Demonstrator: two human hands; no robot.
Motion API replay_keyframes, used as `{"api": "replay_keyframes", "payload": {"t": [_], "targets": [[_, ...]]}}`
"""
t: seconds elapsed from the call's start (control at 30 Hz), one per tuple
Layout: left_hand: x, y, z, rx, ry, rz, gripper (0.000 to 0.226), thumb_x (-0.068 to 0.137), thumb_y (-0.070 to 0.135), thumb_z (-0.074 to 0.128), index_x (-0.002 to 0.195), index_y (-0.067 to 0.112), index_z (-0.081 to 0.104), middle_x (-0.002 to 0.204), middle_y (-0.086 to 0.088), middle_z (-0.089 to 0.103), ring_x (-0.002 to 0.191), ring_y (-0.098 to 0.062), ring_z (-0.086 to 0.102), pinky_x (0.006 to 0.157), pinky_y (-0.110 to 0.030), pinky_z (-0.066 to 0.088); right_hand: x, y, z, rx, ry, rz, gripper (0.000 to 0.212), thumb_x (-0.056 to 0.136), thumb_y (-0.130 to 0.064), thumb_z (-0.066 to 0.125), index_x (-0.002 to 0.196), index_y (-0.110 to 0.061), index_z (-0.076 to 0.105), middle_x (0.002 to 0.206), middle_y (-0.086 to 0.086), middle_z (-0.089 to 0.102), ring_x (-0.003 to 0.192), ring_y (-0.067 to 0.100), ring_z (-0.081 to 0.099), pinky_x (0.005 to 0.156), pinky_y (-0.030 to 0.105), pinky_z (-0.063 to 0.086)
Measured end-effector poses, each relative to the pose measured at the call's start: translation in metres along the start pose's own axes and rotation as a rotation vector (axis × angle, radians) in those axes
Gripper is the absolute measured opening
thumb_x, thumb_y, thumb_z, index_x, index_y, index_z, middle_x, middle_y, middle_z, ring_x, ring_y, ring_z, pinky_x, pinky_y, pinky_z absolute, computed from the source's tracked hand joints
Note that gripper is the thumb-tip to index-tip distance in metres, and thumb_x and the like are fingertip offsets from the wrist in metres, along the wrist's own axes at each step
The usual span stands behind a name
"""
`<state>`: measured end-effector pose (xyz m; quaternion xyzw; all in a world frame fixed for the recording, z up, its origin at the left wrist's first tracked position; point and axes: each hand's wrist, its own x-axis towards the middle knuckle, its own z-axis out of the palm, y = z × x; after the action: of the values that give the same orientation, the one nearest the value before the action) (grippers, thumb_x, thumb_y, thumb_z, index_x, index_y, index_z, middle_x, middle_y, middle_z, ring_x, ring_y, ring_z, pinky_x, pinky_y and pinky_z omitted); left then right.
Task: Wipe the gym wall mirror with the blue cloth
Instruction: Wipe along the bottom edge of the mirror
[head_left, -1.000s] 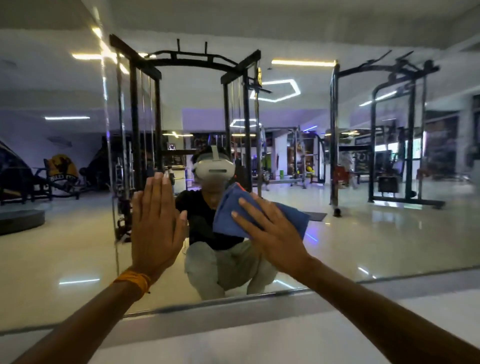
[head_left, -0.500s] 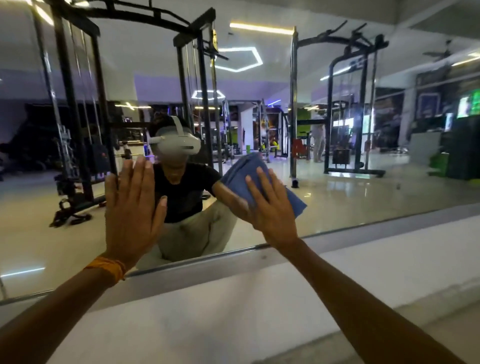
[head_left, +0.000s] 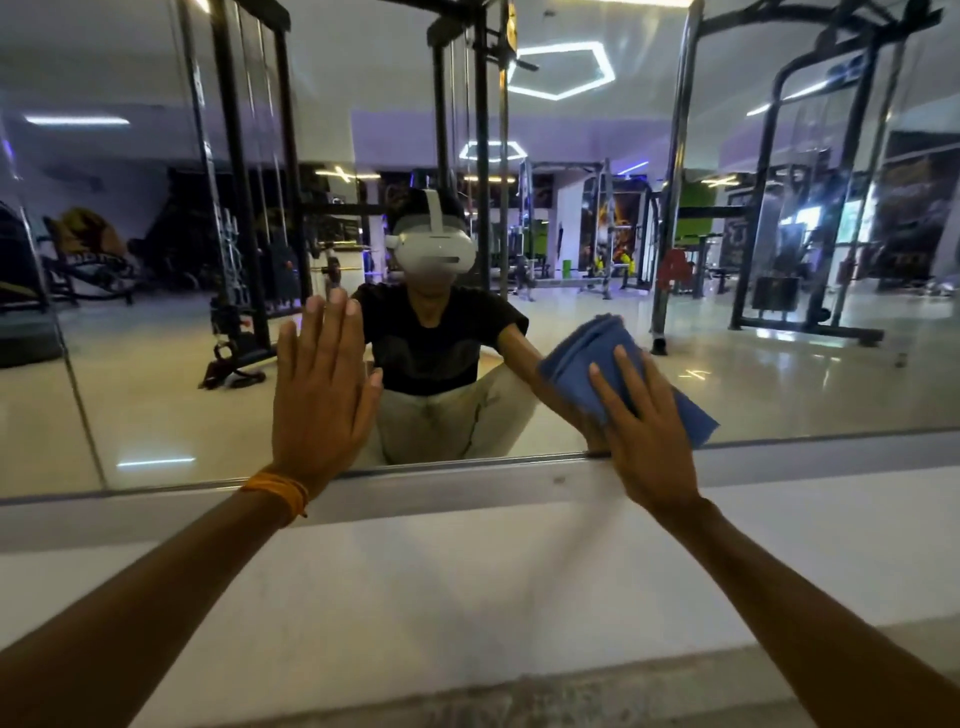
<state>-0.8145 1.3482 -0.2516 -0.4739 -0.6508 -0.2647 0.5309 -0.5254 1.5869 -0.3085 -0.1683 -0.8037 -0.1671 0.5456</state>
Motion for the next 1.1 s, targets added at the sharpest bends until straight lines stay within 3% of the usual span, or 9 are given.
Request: {"api": "replay_keyframes", "payload": {"t": [0.1, 0.13, 0.27, 0.33, 0.5, 0.73, 0.87, 0.97, 1.1], "targets": [[-0.007, 0.001, 0.001, -0.008, -0.002, 0.002, 0.072, 0.104, 0.034, 0.043, 0.162, 0.0, 0.017, 0.171, -0.019, 0.01, 0.159, -0.035, 0.006, 0.126, -0.06, 0.011, -0.003, -0.022, 0.002, 0.058, 0.063, 0.198, 0.063, 0.108, -0.03, 0.041, 0.164, -0.029, 0.011, 0.172, 0.004, 0.004, 0.159, 0.031, -0.002, 0.122, 0.064, 0.02], [-0.006, 0.003, 0.001, -0.014, 0.006, -0.011, 0.072, 0.104, 0.034, 0.043, 0.162, 0.001, 0.016, 0.171, -0.019, 0.009, 0.159, -0.035, 0.006, 0.126, -0.06, 0.011, -0.002, -0.041, 0.014, 0.044, 0.053, 0.133, 0.068, 0.106, -0.024, 0.046, 0.164, -0.028, 0.011, 0.172, 0.006, 0.005, 0.158, 0.035, 0.001, 0.123, 0.064, 0.018], [-0.011, 0.009, 0.002, -0.049, 0.011, -0.024, 0.07, 0.105, 0.033, 0.041, 0.162, 0.001, 0.015, 0.171, -0.019, 0.009, 0.159, -0.036, 0.005, 0.127, -0.058, 0.009, -0.003, -0.099, 0.05, 0.019, -0.15, -0.461, 0.068, 0.101, -0.015, 0.058, 0.161, -0.025, 0.027, 0.169, 0.007, 0.019, 0.157, 0.038, 0.014, 0.126, 0.056, 0.017], [-0.021, 0.001, -0.002, -0.054, -0.01, 0.026, 0.067, 0.106, 0.031, 0.038, 0.162, 0.002, 0.018, 0.171, -0.019, 0.012, 0.159, -0.035, 0.008, 0.127, -0.058, 0.011, 0.005, -0.08, 0.04, -0.007, -0.177, -0.562, 0.065, 0.1, -0.015, 0.057, 0.159, -0.024, 0.034, 0.169, 0.006, 0.022, 0.157, 0.036, 0.013, 0.127, 0.051, 0.014], [-0.043, -0.035, -0.016, -0.009, -0.066, 0.108, 0.065, 0.106, 0.033, 0.034, 0.162, 0.003, 0.019, 0.171, -0.018, 0.012, 0.158, -0.035, 0.01, 0.125, -0.061, 0.016, 0.003, -0.012, 0.0, -0.053, -0.24, -0.5, 0.062, 0.1, -0.024, 0.048, 0.16, -0.026, 0.031, 0.17, 0.005, 0.018, 0.158, 0.035, 0.007, 0.129, 0.047, 0.001], [-0.06, -0.071, -0.032, 0.0, -0.103, 0.109, 0.067, 0.105, 0.03, 0.039, 0.163, 0.005, 0.016, 0.171, -0.016, 0.01, 0.158, -0.037, 0.009, 0.125, -0.062, 0.012, 0.039, -0.122, 0.041, -0.009, -0.302, -0.691, 0.055, 0.109, -0.042, 0.036, 0.159, -0.022, 0.036, 0.169, 0.009, 0.023, 0.157, 0.038, 0.013, 0.128, 0.052, 0.009], [-0.07, -0.086, -0.034, 0.013, -0.105, 0.089, 0.067, 0.105, 0.031, 0.039, 0.163, 0.006, 0.016, 0.171, -0.017, 0.01, 0.158, -0.037, 0.009, 0.125, -0.063, 0.013, 0.042, -0.095, 0.036, -0.076, -0.267, -0.765, 0.051, 0.113, -0.041, 0.027, 0.159, -0.022, 0.036, 0.167, 0.009, 0.026, 0.155, 0.038, 0.019, 0.128, 0.051, 0.011], [-0.076, -0.096, -0.034, 0.02, -0.113, 0.121, 0.066, 0.106, 0.031, 0.041, 0.163, 0.006, 0.017, 0.171, -0.018, 0.012, 0.158, -0.039, 0.011, 0.124, -0.063, 0.015, 0.026, -0.061, 0.021, -0.099, -0.271, -0.693, 0.05, 0.113, -0.039, 0.027, 0.161, -0.024, 0.027, 0.168, 0.009, 0.023, 0.156, 0.038, 0.018, 0.127, 0.052, 0.013], [-0.076, -0.091, -0.027, 0.012, -0.083, 0.086, 0.065, 0.106, 0.029, 0.042, 0.162, 0.005, 0.02, 0.17, -0.019, 0.014, 0.157, -0.04, 0.012, 0.125, -0.063, 0.013, 0.035, -0.117, 0.043, -0.092, -0.219, -0.673, 0.05, 0.11, -0.034, 0.042, 0.158, -0.023, 0.038, 0.167, 0.009, 0.028, 0.154, 0.041, 0.021, 0.126, 0.054, 0.017]]}}
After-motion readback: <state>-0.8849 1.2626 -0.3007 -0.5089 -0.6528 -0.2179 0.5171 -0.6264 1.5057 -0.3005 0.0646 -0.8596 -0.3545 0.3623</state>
